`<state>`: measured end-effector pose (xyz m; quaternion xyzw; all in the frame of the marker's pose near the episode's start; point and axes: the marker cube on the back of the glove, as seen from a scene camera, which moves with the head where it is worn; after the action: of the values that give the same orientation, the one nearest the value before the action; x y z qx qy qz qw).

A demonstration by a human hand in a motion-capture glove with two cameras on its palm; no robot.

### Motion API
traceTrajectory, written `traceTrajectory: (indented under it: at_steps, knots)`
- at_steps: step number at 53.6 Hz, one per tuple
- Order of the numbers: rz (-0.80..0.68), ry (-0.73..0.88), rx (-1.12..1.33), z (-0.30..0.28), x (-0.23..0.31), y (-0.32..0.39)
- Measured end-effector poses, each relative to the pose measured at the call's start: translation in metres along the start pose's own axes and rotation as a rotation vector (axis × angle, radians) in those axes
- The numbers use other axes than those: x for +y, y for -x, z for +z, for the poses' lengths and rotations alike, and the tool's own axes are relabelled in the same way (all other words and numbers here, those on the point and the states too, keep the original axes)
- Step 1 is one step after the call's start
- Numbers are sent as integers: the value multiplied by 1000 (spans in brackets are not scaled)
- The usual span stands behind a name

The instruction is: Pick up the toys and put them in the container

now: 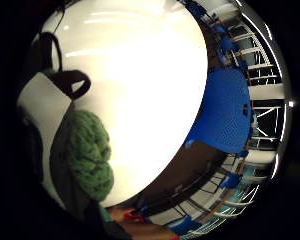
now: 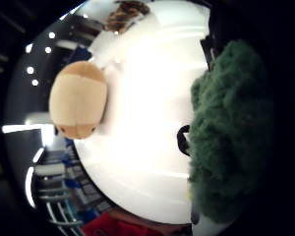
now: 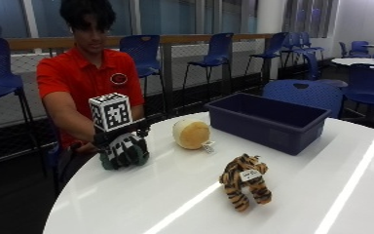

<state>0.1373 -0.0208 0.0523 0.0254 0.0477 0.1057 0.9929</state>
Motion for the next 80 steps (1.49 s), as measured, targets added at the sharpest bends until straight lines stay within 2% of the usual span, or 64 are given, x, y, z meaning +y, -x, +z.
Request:
traceTrajectory:
  at_steps: [9,17,32,40,50,59,63,67,72,77,80]
  knots:
    - [-56,-118,31,-26,-11,2]
    - [-45,-98,-55,-73,-25,34]
    - [-194,-182,-57,-183,-104,153]
    - [-328,-165,-48,-216,-134,269]
    - [-458,-154,-55,-217,-152,380]
    - [-426,-101,-80,-203,-165,445]
    - [-402,-86,-53,-190,-170,460]
    - [-456,-56,-8,-177,-167,465]
    - [-428,78,7,-167,-159,466]
    - [-534,167,53,-157,-148,455]
    - [-551,188,-15,-158,-141,450]
